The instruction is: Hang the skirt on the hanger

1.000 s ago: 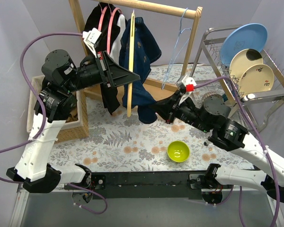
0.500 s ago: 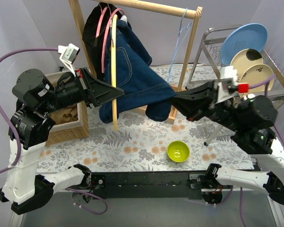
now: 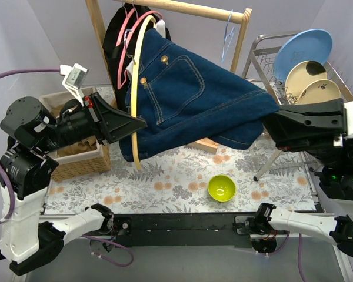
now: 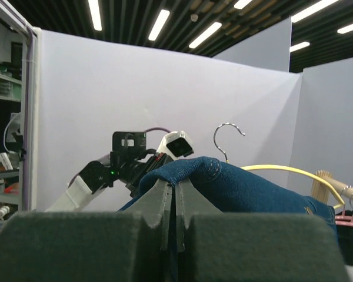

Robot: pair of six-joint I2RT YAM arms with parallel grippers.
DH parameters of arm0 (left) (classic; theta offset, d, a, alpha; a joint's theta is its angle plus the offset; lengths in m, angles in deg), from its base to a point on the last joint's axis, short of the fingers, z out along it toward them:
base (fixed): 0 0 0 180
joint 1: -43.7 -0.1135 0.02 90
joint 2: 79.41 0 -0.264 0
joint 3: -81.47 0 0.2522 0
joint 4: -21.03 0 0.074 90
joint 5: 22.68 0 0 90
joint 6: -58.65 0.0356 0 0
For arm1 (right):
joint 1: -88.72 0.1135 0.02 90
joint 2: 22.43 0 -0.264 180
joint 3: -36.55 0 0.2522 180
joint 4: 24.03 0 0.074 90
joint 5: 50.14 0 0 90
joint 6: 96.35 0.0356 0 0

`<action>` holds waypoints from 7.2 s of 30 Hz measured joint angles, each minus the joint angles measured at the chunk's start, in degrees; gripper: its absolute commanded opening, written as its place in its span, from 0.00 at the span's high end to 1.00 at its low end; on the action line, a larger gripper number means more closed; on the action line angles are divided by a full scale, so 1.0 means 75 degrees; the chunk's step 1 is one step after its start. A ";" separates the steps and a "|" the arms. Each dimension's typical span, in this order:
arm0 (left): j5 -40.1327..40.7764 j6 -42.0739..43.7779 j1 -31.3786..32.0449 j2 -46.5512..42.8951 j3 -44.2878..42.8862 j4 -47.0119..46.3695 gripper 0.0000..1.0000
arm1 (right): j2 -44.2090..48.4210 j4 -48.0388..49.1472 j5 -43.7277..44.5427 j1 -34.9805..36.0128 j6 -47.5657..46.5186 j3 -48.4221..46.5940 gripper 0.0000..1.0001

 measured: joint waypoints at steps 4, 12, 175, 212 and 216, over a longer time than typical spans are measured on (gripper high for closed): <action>0.0070 0.0067 0.0003 -0.0055 -0.0230 0.0146 1.00 | 0.0370 0.0629 -0.0137 0.0000 0.0114 0.0323 0.99; 0.0321 0.0233 0.0006 -0.0306 -0.0498 0.0458 1.00 | 0.0781 0.1478 -0.0621 -0.0006 0.0670 0.0653 0.99; 0.4564 0.4412 -0.1553 -0.1877 0.1046 -0.0676 1.00 | -0.0402 0.3226 -0.0038 0.0003 0.2926 0.3532 0.02; 1.0110 0.4937 -0.5455 0.2672 0.3730 -0.3934 1.00 | 0.2259 0.1180 0.1017 0.0000 0.1390 0.4739 0.02; 0.9299 0.3993 -0.5450 0.2809 0.5085 -0.3990 0.94 | 0.2369 0.1110 0.1061 0.0000 0.1311 0.4966 0.02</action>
